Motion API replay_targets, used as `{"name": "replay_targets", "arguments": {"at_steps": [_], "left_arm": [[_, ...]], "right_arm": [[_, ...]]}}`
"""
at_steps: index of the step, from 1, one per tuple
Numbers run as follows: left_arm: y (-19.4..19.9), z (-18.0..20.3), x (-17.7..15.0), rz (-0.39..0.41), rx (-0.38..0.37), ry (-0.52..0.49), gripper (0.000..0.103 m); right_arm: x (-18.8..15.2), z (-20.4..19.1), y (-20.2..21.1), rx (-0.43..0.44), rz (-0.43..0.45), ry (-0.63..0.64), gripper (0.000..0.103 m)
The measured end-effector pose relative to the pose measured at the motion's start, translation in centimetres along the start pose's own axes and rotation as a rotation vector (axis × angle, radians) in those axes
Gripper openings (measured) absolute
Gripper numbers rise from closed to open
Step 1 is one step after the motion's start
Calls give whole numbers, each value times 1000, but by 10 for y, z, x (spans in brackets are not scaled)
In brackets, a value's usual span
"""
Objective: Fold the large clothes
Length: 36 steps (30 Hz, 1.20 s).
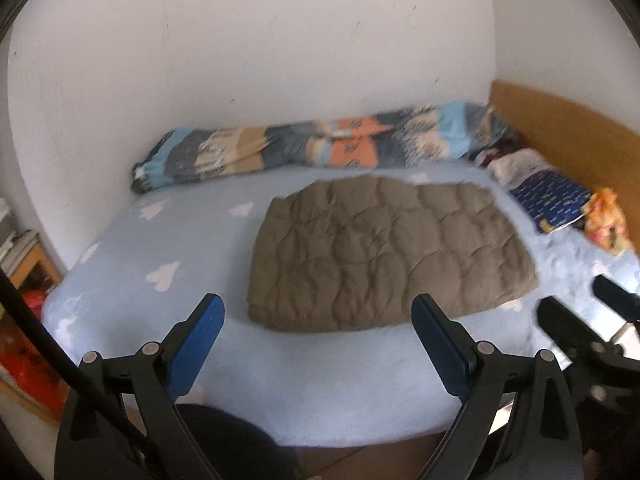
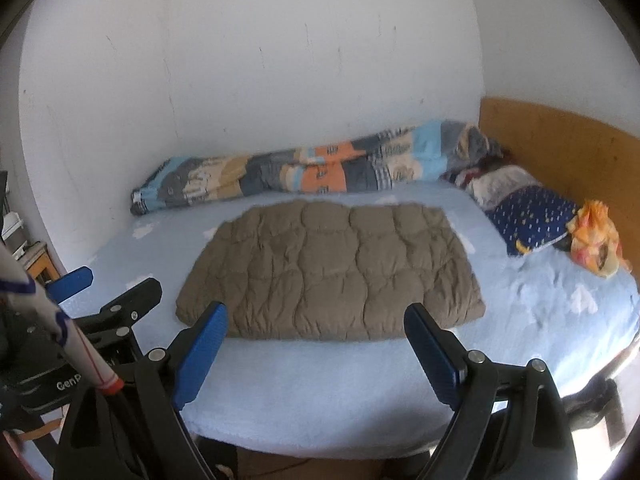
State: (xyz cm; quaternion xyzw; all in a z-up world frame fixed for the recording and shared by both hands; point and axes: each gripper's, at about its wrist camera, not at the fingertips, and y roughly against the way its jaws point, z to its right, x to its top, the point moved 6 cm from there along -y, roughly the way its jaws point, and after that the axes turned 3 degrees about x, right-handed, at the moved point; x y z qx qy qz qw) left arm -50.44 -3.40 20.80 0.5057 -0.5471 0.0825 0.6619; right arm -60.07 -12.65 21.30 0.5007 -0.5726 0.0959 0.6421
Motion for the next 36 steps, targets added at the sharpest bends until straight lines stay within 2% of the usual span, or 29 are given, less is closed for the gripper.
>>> {"name": "replay_targets", "arguments": {"at_steps": [5,7,12,36], "left_arm": [[-13,1,-6,-51,75,-20,94],[-14,4,-10,-52,81,-42,94],[-19,8,-17,-81,73,-66,94],[-31,4,-28,-115,67,-78,94]], "right_arm": [[-4,8,-2,-21,2,-6,93],[-4,11,-2,-27,-1,-11,93],[-5,13,-4,-36,-6,-6,93],[-15,6,-22,-45,-67,20,93]]}}
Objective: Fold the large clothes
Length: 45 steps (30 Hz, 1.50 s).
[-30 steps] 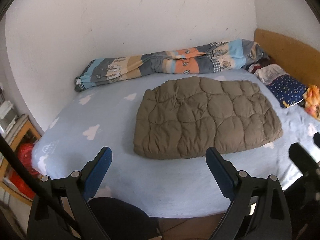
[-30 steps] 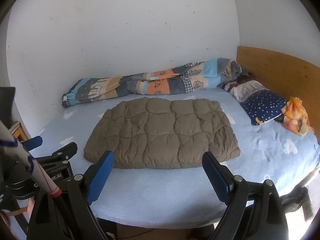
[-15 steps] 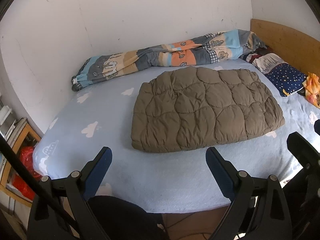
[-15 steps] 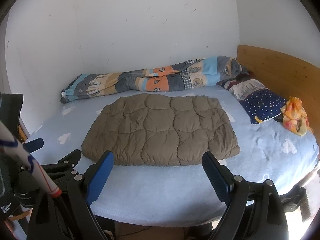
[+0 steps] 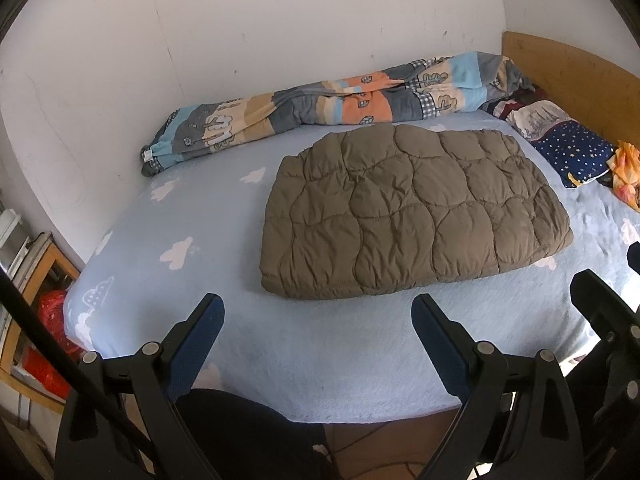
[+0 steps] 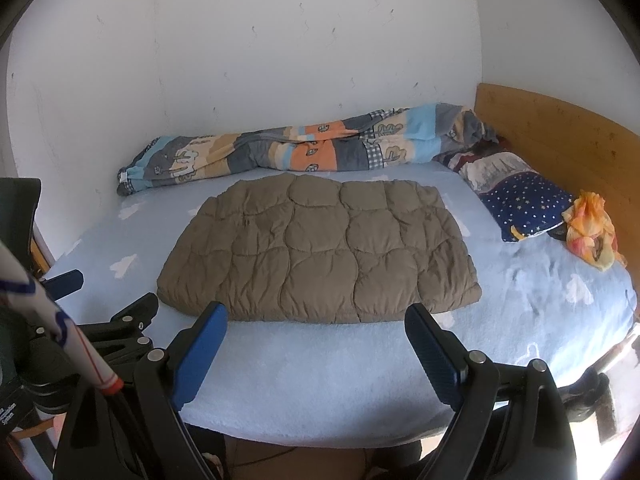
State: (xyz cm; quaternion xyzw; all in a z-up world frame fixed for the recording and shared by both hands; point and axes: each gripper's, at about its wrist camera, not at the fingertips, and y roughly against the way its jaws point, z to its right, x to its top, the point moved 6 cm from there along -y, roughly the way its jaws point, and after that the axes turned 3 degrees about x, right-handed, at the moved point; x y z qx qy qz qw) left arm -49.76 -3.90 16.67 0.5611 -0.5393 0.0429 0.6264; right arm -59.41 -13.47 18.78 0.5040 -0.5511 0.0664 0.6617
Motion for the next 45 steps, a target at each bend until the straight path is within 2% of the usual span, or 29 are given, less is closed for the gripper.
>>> {"name": "replay_targets", "arguments": {"at_steps": [45], "left_arm": [[-8,-2,-9,-26,-7,-7,94]], "right_arm": [[-11,5,-11,-7,-40,-17,94]]}}
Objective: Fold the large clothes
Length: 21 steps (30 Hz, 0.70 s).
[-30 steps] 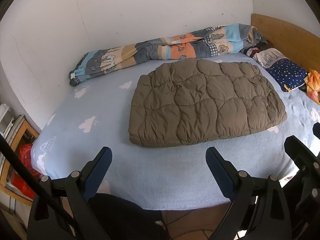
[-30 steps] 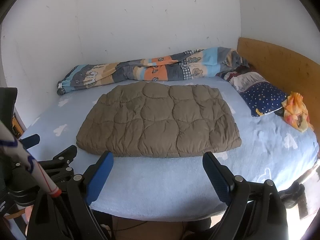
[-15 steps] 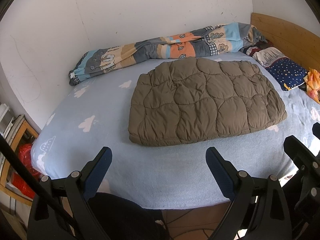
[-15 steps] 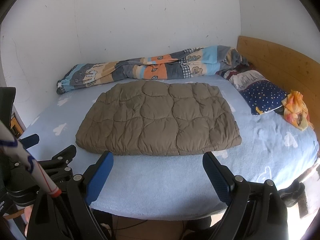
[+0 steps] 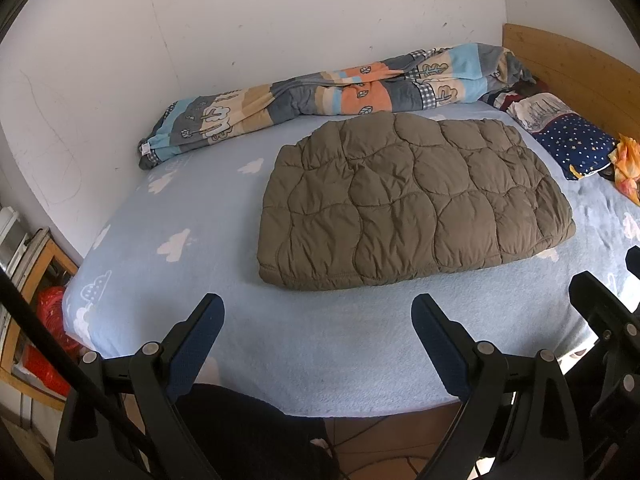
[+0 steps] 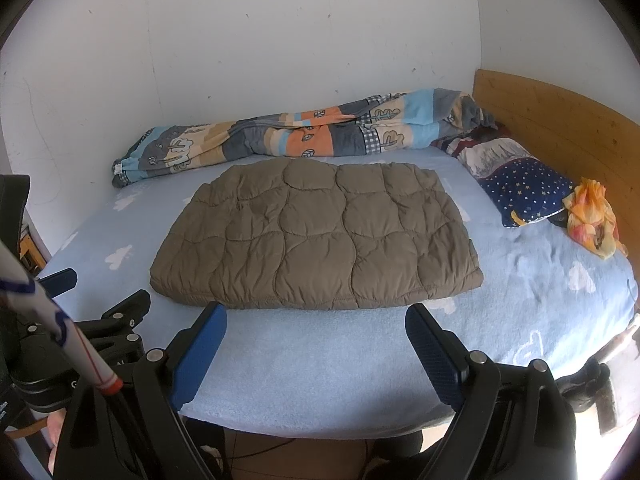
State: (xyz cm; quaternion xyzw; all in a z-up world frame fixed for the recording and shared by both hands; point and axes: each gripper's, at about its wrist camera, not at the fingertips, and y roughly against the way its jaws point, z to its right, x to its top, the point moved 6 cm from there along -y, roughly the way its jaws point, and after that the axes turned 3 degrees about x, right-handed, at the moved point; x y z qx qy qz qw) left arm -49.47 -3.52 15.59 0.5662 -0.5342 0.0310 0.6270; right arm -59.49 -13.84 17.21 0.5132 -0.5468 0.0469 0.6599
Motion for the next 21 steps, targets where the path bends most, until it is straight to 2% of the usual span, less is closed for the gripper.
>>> {"name": "replay_targets", "arguments": {"at_steps": [21], "left_arm": [[0,0,0,-2,-3,1,94]], "right_arm": [[0,2,0,0,-2,0,94]]}}
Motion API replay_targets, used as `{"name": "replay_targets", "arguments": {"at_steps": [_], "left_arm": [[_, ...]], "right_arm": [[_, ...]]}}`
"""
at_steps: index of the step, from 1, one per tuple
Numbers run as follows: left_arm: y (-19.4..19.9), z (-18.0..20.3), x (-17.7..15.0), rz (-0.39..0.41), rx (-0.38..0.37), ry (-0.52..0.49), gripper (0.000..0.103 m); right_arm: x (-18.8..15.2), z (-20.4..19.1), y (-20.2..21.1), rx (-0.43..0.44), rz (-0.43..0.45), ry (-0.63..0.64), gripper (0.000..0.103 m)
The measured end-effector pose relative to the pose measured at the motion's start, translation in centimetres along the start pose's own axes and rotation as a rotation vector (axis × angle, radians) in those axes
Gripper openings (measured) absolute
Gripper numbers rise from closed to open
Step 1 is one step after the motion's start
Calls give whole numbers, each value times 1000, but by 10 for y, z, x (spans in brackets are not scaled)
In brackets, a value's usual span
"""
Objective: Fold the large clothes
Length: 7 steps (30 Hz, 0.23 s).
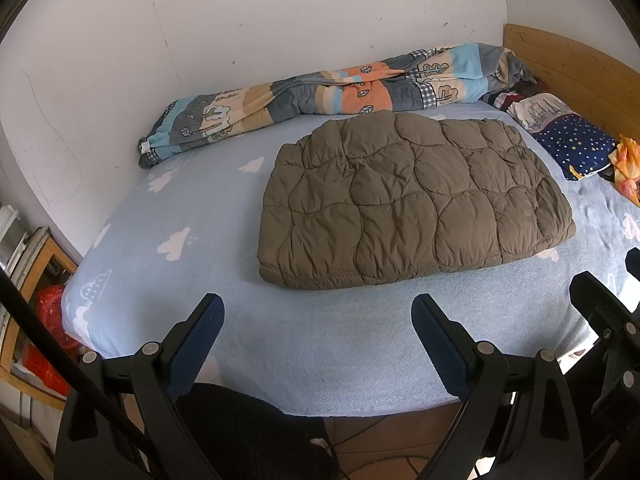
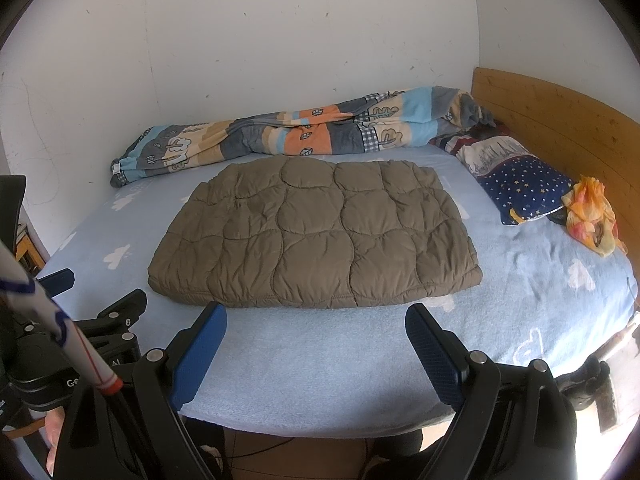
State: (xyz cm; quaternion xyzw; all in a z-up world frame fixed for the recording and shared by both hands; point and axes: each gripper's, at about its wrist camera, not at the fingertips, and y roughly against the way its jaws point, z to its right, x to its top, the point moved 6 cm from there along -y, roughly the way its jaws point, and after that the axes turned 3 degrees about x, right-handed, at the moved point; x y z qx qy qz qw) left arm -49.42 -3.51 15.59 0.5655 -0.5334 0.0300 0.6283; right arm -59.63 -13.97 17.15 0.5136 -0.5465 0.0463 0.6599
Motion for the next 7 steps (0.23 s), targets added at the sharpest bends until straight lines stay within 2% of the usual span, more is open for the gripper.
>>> {"name": "replay_targets", "arguments": {"at_steps": [7], "left_arm": [[-1,-1,-2,0,-30,7,94]], "right_arm": [[-1,0,-1,0,-1,-1,94]]}}
